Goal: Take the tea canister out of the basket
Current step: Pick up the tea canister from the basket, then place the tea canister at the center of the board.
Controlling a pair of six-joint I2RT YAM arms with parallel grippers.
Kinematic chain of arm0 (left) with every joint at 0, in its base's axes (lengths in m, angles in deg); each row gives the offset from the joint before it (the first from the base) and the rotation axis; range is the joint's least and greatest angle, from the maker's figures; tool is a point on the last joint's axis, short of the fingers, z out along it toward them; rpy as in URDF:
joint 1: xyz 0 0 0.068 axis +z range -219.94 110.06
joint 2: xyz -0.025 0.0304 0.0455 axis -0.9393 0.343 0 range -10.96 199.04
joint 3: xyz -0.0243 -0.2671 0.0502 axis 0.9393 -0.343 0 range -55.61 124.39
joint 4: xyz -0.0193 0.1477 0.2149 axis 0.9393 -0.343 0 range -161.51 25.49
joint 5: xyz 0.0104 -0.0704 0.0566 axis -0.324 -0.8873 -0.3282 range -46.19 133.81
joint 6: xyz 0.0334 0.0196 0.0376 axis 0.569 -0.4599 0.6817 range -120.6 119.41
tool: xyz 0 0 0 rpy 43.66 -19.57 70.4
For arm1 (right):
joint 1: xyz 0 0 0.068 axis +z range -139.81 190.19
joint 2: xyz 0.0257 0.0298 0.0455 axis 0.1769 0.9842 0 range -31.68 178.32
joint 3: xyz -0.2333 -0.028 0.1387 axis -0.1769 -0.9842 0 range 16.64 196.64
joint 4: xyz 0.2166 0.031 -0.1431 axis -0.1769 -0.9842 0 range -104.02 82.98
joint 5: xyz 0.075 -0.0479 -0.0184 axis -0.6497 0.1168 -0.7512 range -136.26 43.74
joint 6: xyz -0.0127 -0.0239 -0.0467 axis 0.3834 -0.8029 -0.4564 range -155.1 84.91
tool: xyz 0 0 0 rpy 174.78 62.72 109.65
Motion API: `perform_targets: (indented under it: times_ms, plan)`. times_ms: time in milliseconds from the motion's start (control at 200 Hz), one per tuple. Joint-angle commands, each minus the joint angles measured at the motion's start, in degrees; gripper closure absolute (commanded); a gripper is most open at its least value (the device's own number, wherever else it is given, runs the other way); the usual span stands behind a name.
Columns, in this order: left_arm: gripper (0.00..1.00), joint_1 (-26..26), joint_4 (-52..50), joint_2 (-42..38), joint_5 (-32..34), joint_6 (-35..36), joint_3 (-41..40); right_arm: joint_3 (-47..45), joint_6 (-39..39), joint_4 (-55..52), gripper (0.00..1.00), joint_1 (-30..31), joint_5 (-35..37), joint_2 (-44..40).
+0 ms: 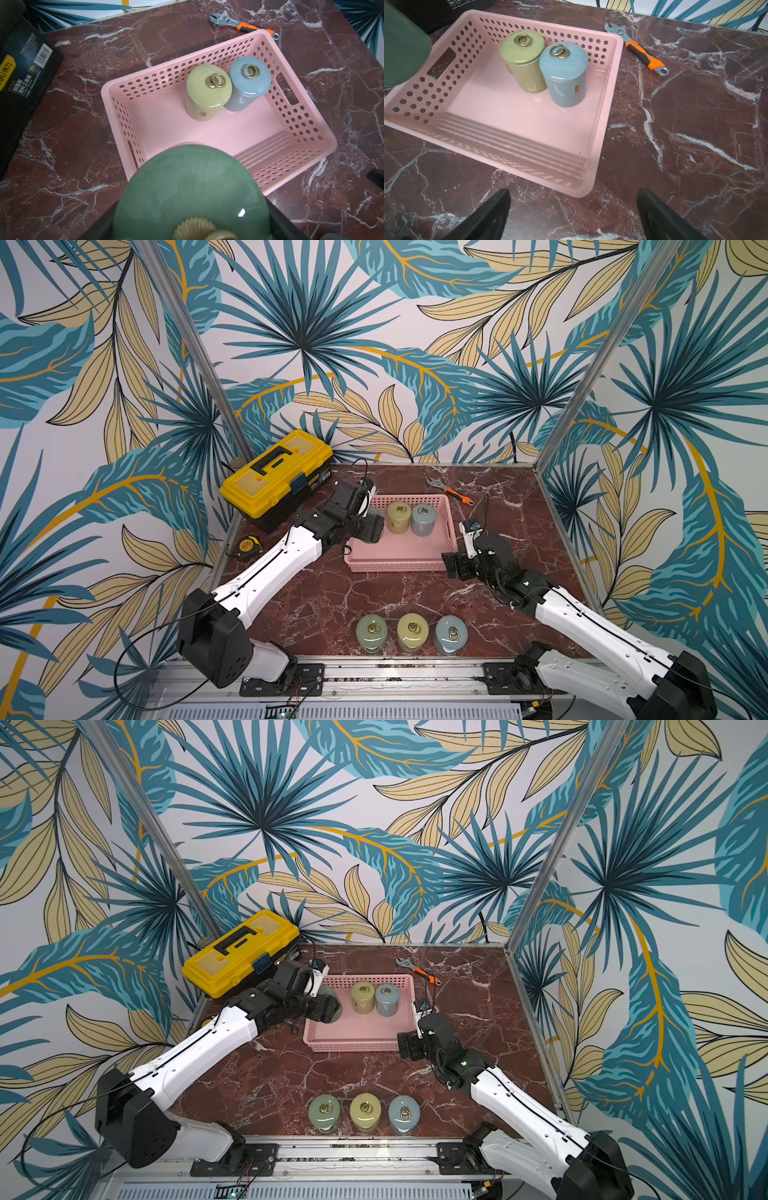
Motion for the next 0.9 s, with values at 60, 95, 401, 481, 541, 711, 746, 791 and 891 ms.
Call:
perform_targets:
  times_ms: [60, 95, 401, 481, 541, 711, 746, 791, 891]
  plan:
    - [0.54, -2.8, 1.9, -6.5, -0.3, -0.4, -3.4, -1.6, -0.1, 1.8, 0.01, -0.1, 1.5, -0.8]
    - [0.55, -3.4, 1.7, -7.2, -0.1, -0.9, -3.8, -1.6, 0.0, 1.8, 0.01, -0.1, 1.7, -0.8]
    - [0.55, -10.2, 2.2, -10.0, 0.6, -2.1, -6.0, -2.3, 0.0, 4.0, 0.01, -0.2, 3.3, -0.6]
    - [0.55, -11.9, 2.9, -9.5, 0.1, -1.8, -6.2, -2.3, 0.1, 4.1, 0.01, -0.1, 3.6, -0.5]
    - [0.55, -13.2, 3.1, -8.9, -0.1, -1.5, -6.0, -2.4, 0.1, 4.1, 0.01, -0.1, 3.9, -0.6]
    - [0.56, -16.9, 3.0, -7.0, 0.8, -0.9, -5.5, -2.7, 0.3, 4.1, 0.01, -0.2, 5.2, -1.4]
    - [0.56, -17.7, 3.1, -6.7, 1.1, -1.0, -5.5, -2.8, 0.3, 4.1, 0.01, -0.1, 5.4, -1.7]
    - [0.56, -18.7, 3.2, -6.3, 1.5, -1.0, -5.5, -3.0, 0.5, 4.2, 0.01, -0.1, 5.7, -2.0]
    - [0.56, -21.2, 3.7, -5.3, 2.3, -1.4, -5.8, -3.3, 0.5, 4.1, 0.01, -0.1, 6.4, -2.7]
